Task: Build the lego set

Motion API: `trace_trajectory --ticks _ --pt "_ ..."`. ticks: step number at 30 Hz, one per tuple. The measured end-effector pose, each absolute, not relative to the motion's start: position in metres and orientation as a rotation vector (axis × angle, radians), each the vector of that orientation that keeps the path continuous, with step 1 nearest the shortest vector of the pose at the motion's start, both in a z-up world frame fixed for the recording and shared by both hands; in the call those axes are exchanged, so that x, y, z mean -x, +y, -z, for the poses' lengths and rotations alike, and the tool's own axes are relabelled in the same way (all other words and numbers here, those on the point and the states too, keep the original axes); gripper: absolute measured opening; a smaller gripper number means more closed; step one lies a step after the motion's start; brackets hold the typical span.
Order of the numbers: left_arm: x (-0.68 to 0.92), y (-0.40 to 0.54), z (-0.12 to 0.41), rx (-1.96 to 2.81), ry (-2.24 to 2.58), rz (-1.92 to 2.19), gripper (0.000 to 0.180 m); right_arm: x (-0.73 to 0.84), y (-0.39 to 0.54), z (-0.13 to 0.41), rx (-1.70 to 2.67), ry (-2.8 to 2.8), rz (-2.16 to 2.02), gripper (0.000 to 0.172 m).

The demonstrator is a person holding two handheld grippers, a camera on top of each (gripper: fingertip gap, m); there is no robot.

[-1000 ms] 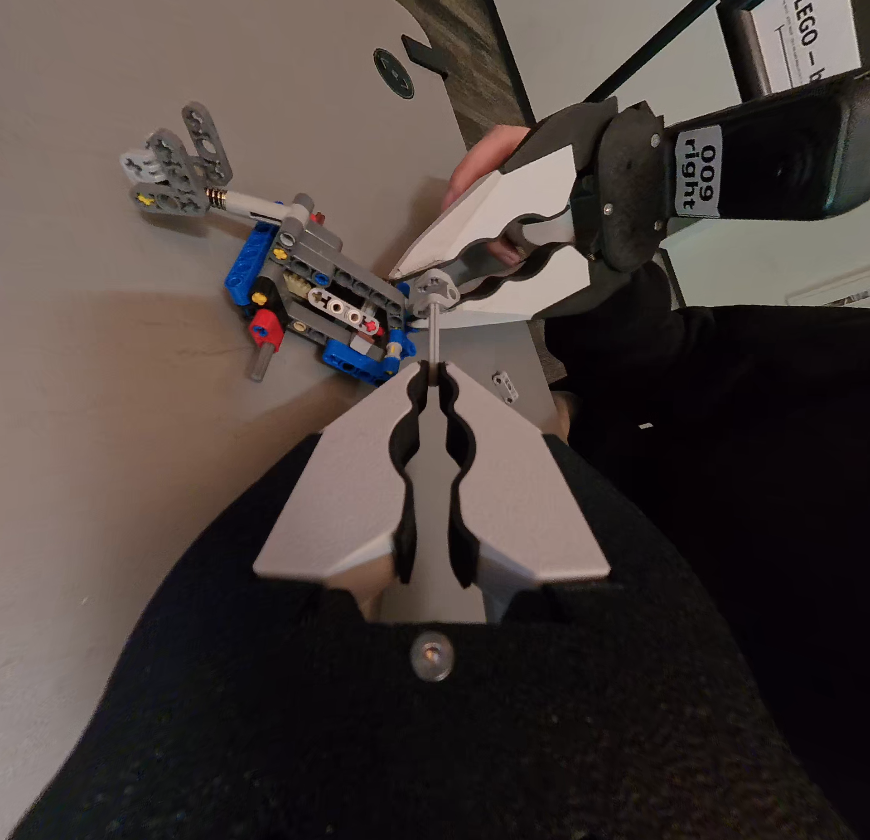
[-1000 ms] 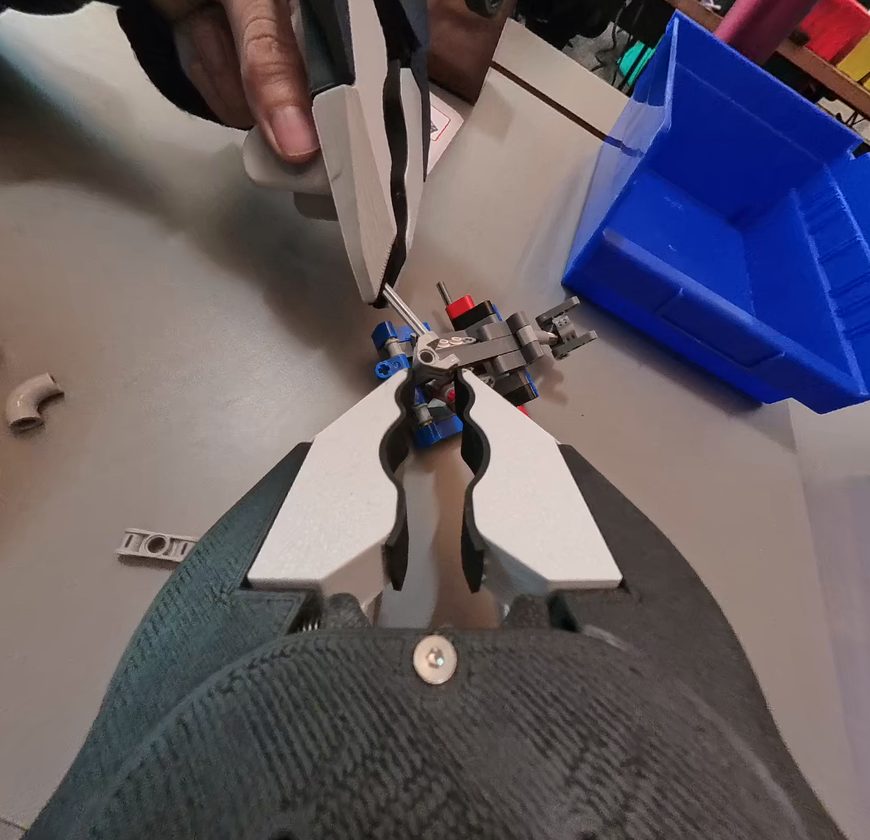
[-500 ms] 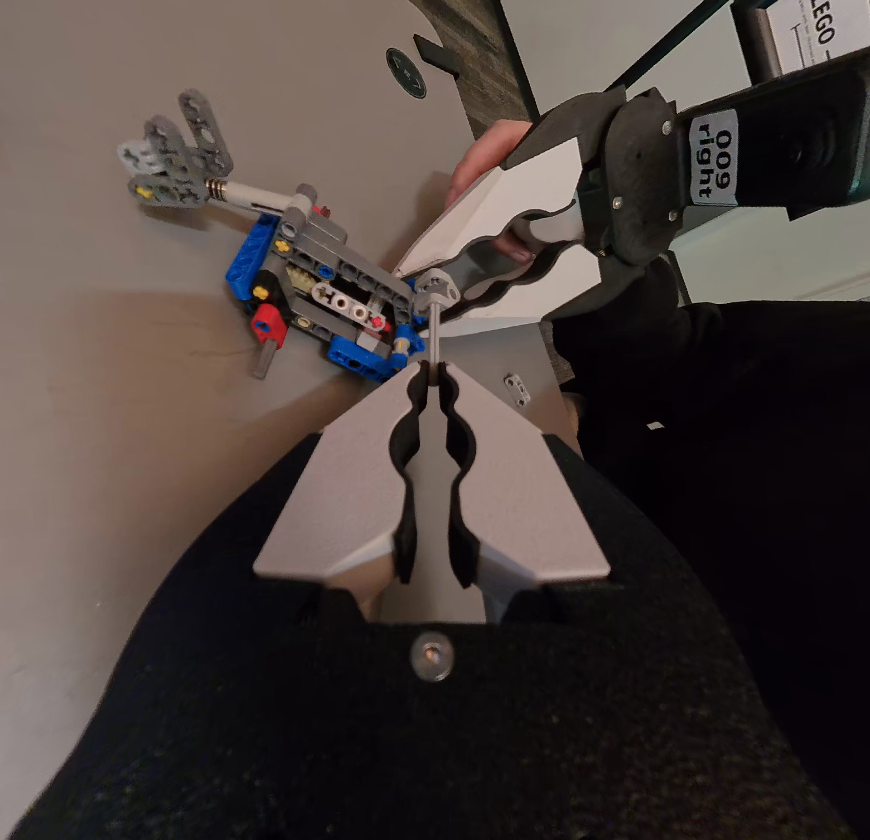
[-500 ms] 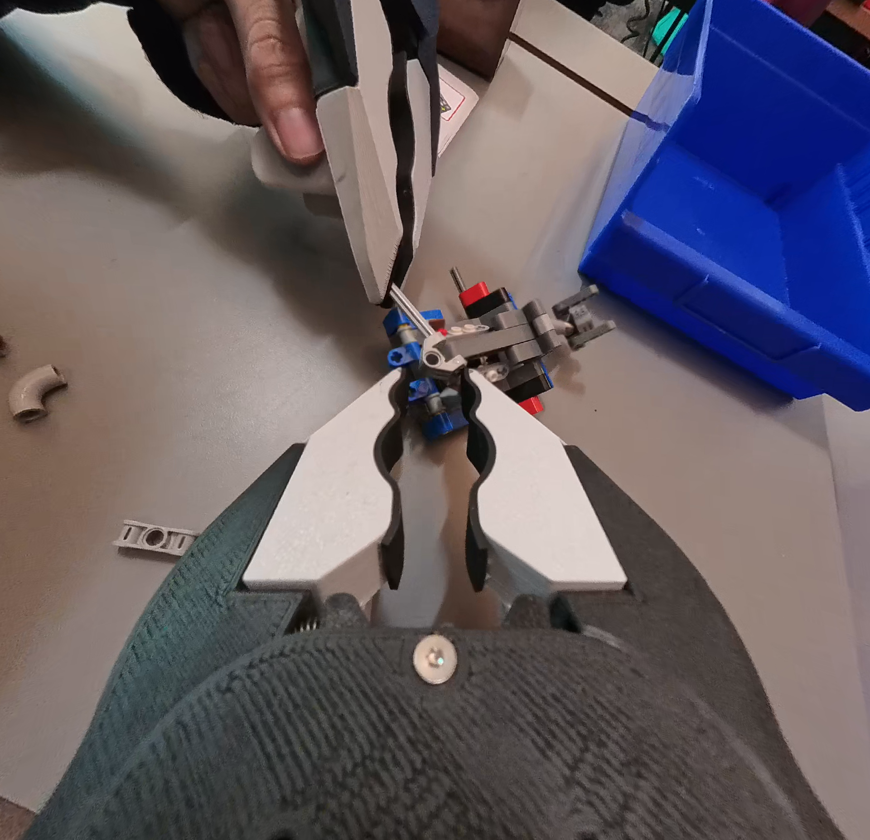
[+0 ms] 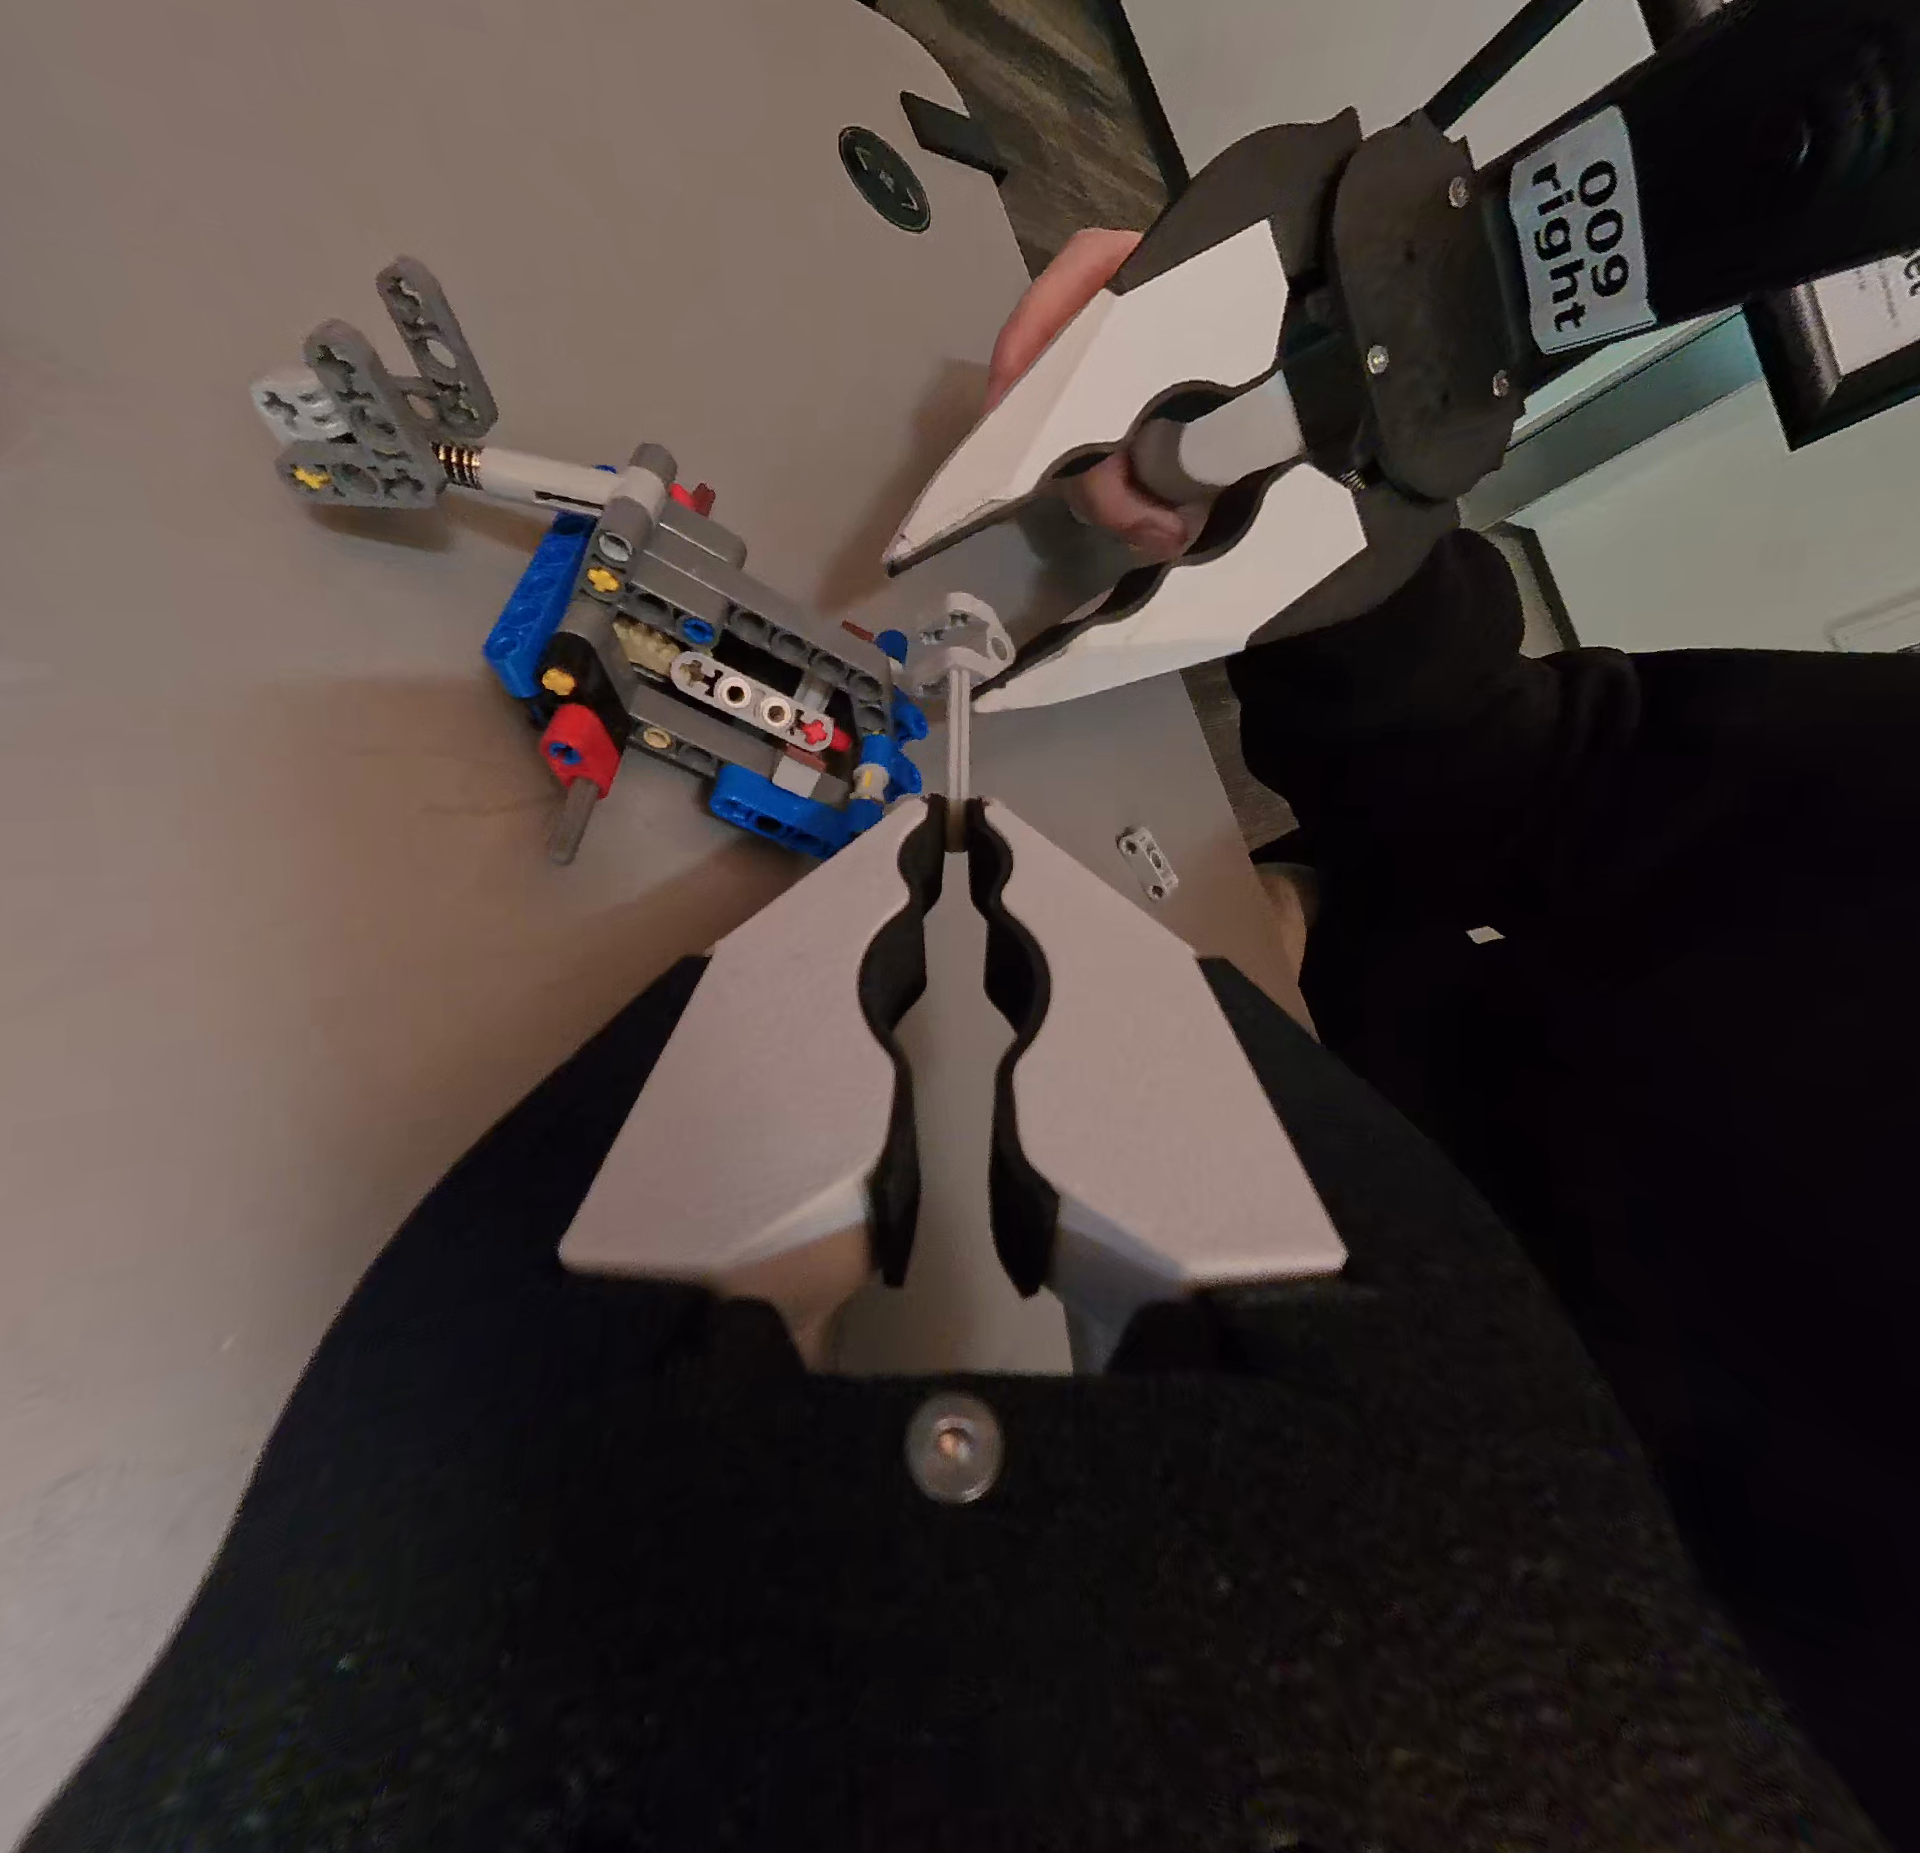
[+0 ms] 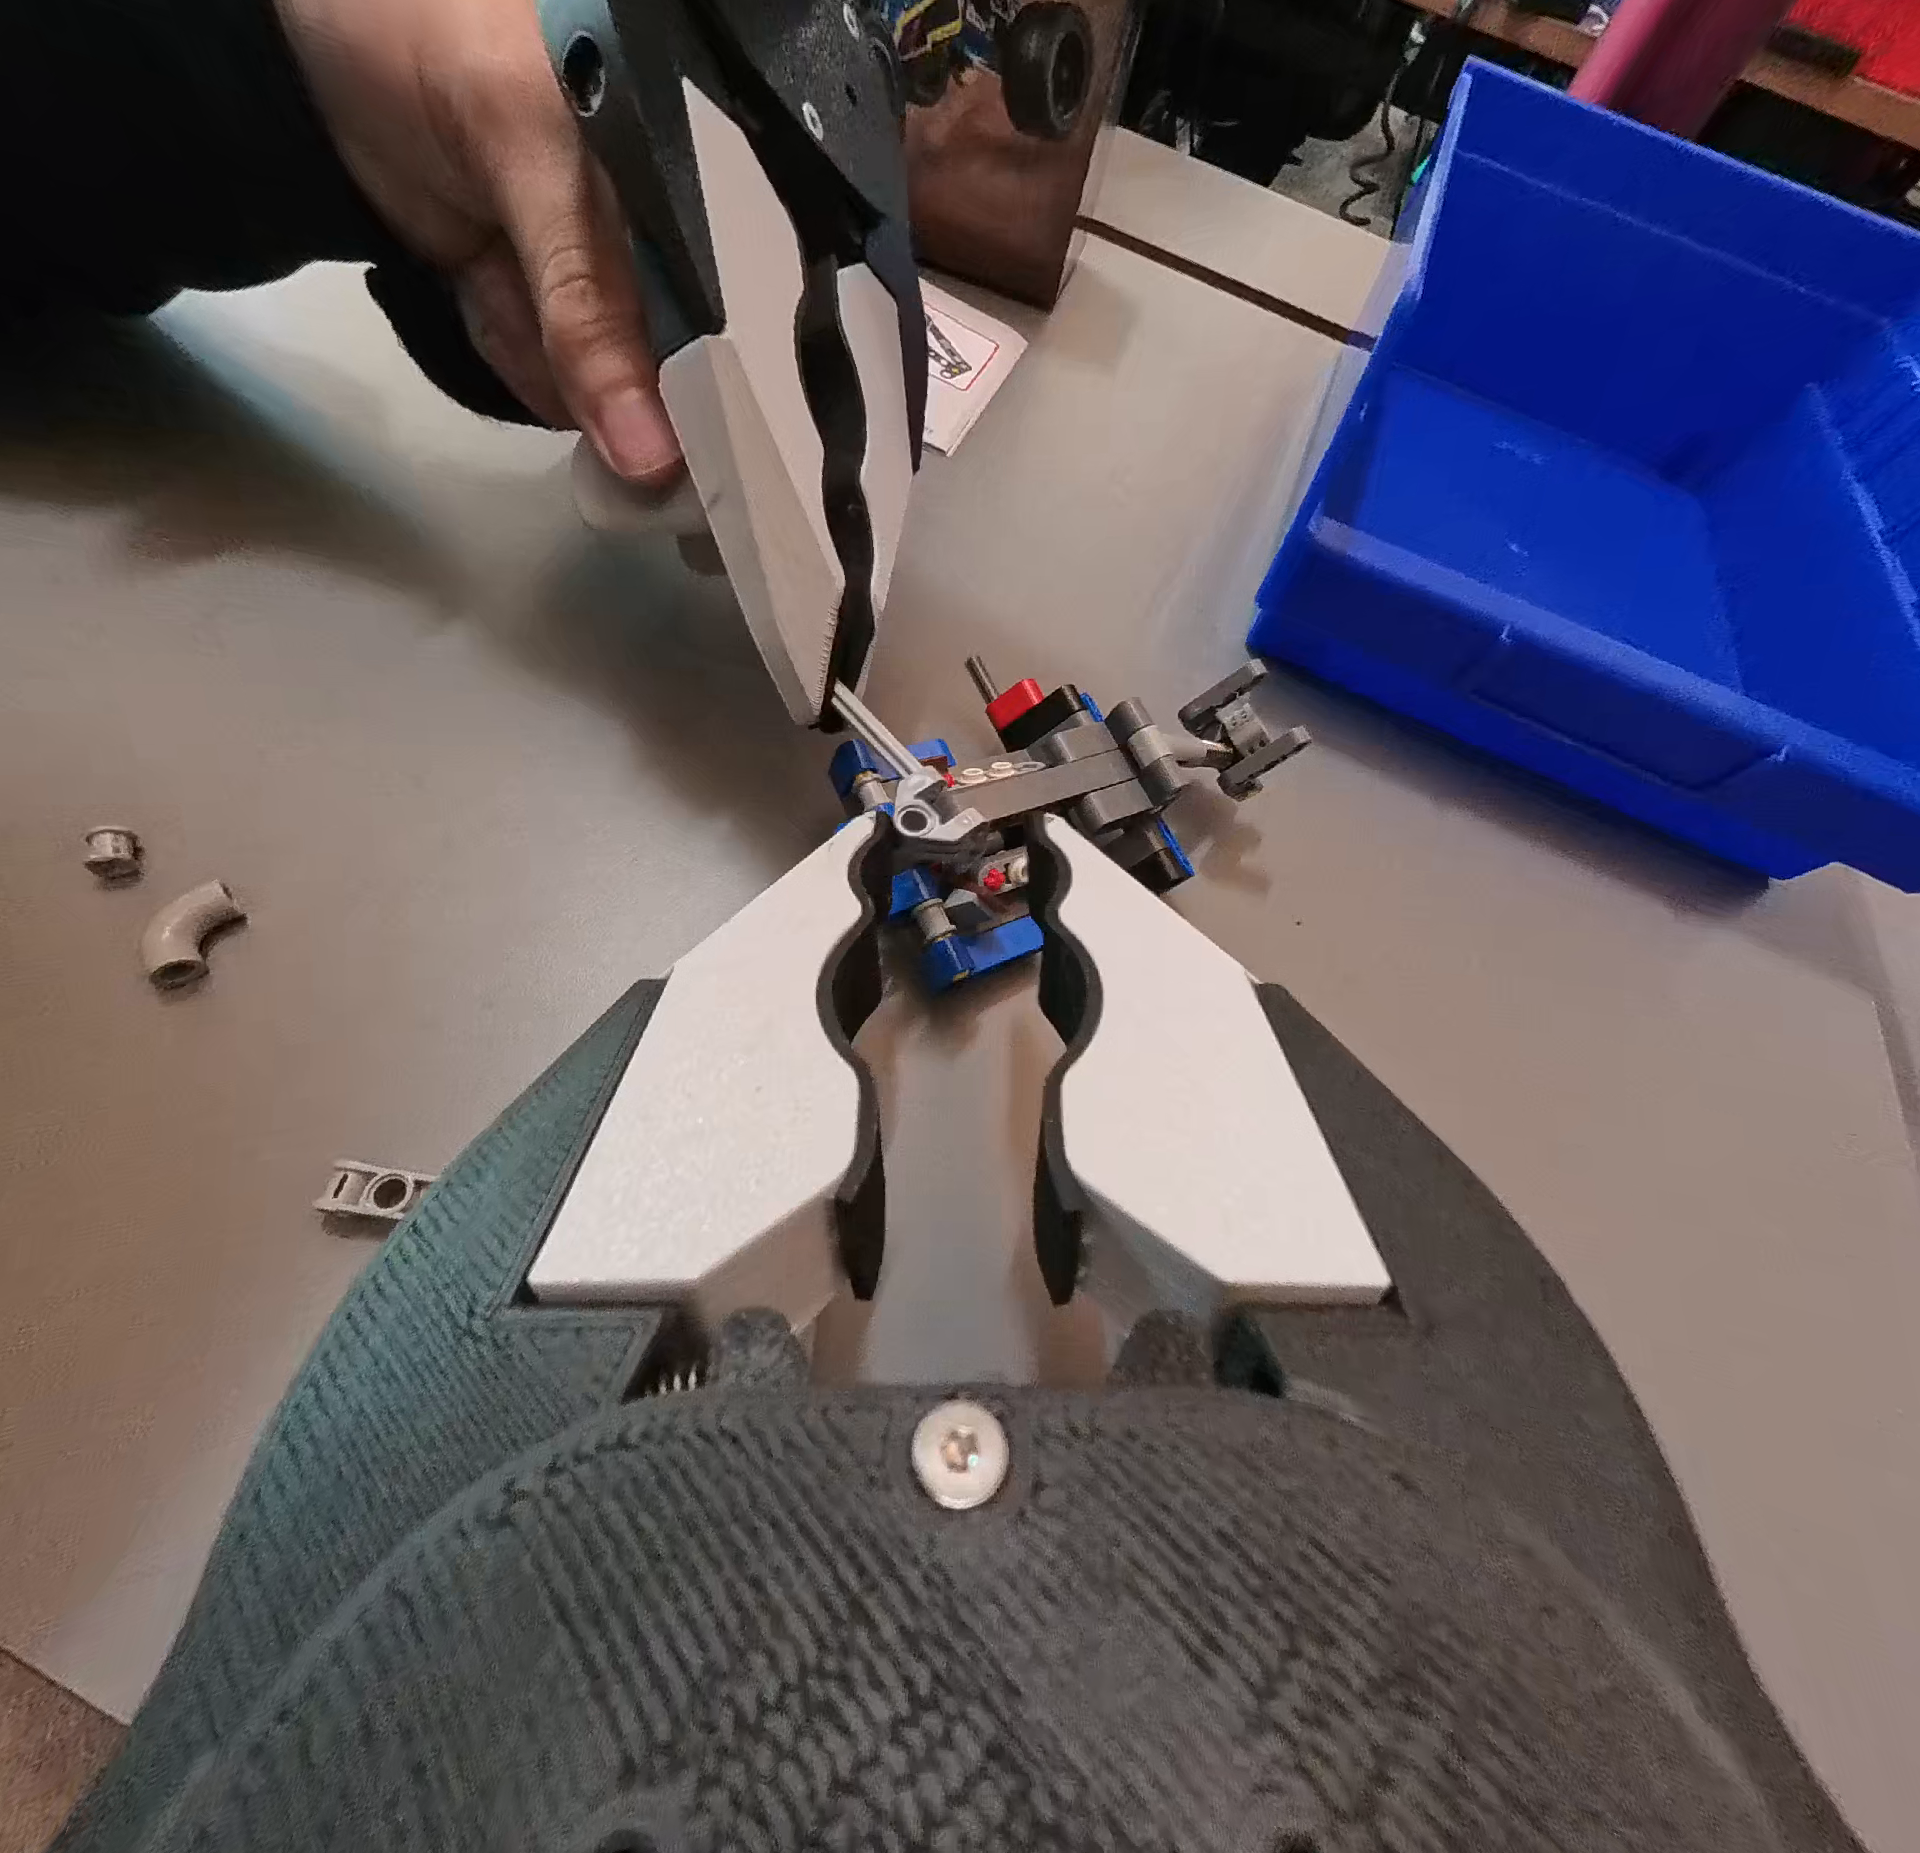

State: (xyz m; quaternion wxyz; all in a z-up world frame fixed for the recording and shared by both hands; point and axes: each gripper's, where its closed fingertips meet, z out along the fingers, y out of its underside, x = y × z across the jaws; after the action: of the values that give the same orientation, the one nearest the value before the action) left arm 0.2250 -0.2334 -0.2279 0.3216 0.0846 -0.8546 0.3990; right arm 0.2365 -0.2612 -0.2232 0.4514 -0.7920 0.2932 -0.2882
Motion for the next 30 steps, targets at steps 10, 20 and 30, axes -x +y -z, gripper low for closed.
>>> trace_trajectory --ticks 10,20,30 --pt "-0.2268 -0.2334 0.2266 -0.223 -2.257 -1.06 0.0 -0.2362 -0.2613 0.2213 1.944 0.722 0.708 0.023" --pt "-0.2258 -0.2335 0.2288 -0.22 -2.263 -1.052 0.0 -0.2355 -0.2586 0.2268 1.985 0.71 0.702 0.024" --pt "-0.2286 -0.2332 0.2305 -0.25 -2.266 -1.045 0.0 -0.2359 -0.2595 0.2256 1.976 0.712 0.711 0.022"
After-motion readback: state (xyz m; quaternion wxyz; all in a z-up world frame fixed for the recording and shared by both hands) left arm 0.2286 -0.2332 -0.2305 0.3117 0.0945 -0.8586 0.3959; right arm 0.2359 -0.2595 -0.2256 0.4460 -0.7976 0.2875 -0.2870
